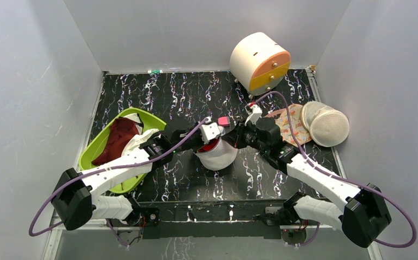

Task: Unzip the laundry bag and remove the bra
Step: Unzip the laundry bag at the center of the board.

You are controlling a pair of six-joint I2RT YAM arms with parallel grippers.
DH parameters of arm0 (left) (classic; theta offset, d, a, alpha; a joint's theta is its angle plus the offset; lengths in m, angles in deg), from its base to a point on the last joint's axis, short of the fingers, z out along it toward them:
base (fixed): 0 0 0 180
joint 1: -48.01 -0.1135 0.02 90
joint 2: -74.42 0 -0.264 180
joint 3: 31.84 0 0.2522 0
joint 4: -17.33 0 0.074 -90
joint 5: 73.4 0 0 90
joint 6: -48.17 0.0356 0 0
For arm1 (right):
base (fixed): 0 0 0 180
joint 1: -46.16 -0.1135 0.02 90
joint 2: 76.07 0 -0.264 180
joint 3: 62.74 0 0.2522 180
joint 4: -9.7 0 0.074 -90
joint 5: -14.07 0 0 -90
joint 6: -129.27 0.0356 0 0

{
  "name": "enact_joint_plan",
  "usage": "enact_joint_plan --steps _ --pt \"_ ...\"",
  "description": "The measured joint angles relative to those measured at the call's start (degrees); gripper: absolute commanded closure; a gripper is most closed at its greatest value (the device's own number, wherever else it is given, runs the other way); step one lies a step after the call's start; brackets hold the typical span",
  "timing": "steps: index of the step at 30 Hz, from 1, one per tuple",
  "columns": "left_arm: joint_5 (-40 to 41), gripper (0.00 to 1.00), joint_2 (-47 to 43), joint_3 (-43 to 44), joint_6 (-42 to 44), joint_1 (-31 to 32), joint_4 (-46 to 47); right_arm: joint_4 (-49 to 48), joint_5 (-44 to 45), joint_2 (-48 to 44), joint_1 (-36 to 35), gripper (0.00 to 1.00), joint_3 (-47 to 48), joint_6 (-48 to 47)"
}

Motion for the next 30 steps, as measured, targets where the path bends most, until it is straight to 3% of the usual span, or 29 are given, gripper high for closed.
enact_joint_plan --steps 11,19,30 --pt "0.11 1.00 0.00 0.00 0.20 0.13 0.02 5.20 8.31 -0.59 -0.02 1.00 0.04 1.60" --pt "0.68 0.68 -0.02 0.00 0.42 0.37 0.02 3.87 3.93 -0.55 0.04 1.00 0.04 0.09" --pt "0.87 0.63 -0.02 0.00 0.46 0.37 0.02 -2.36 -8.33 -0.52 0.09 1.00 0.04 -1.11"
